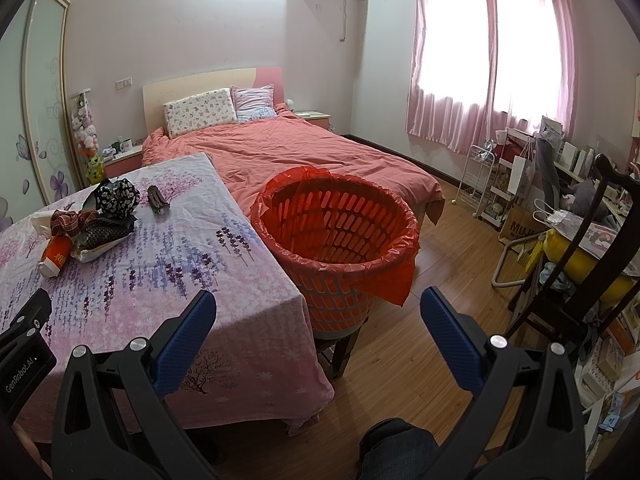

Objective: Collect trash

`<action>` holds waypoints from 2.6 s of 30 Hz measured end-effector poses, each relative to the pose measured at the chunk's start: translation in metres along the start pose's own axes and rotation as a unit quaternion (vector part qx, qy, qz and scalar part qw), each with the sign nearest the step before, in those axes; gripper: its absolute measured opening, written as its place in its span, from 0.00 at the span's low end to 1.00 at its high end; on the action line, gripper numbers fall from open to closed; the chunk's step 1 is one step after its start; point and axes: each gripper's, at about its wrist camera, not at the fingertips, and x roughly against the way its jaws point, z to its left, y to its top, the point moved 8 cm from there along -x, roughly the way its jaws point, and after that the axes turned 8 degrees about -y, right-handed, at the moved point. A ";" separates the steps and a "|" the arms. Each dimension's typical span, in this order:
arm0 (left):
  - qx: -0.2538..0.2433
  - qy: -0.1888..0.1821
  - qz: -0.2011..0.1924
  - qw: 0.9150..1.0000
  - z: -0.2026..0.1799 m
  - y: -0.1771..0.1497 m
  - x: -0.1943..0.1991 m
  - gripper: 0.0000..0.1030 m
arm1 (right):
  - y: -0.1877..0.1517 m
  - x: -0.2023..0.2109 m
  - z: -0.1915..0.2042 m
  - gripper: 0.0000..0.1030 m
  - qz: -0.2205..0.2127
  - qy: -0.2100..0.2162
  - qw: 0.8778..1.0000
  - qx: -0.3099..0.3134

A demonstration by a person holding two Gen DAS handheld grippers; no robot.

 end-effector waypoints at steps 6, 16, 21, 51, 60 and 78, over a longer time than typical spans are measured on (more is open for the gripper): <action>0.000 0.000 0.000 1.000 0.000 0.000 0.000 0.96 | 0.000 0.000 0.000 0.98 0.000 0.000 1.000 0.000; 0.000 -0.001 0.001 1.000 0.000 0.000 0.000 0.96 | 0.000 0.000 0.000 0.98 0.000 -0.001 1.000 0.000; 0.000 0.000 0.001 1.000 0.000 0.000 0.000 0.96 | 0.000 -0.001 0.001 0.98 0.000 -0.001 1.000 0.001; 0.012 0.005 0.009 1.000 0.008 -0.003 -0.011 0.96 | 0.001 -0.005 0.002 0.98 0.000 -0.001 1.000 0.000; 0.050 0.039 0.016 0.998 0.080 0.024 -0.049 0.96 | 0.012 -0.022 0.020 0.98 -0.001 0.036 0.999 -0.005; 0.048 -0.010 0.095 0.994 0.151 0.053 -0.172 0.95 | 0.049 -0.048 0.140 0.98 -0.009 0.128 0.990 0.054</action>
